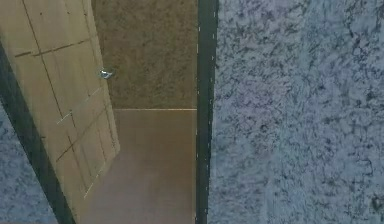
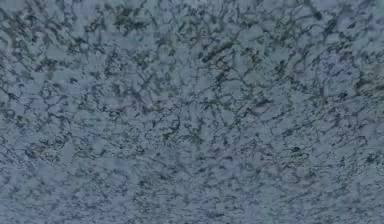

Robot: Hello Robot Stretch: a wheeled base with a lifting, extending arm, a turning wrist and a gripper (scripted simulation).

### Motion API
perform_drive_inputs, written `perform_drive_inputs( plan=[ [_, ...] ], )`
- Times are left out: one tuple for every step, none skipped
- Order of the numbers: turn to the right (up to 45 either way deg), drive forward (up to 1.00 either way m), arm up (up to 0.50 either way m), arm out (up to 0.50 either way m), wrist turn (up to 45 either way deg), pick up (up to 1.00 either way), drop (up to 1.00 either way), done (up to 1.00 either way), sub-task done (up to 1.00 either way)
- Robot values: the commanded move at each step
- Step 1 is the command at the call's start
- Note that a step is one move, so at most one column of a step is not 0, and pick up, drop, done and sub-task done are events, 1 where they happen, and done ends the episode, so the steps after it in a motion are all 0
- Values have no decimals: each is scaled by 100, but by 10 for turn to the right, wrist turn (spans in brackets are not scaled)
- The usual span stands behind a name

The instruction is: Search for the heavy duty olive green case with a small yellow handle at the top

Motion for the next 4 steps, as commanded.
perform_drive_inputs(
  plan=[
    [-150,0,0,0,0,0,0,0,0],
    [0,100,0,0,0,0,0,0,0],
    [-60,0,0,0,0,0,0,0,0],
    [0,20,0,0,0,0,0,0,0]
  ],
)
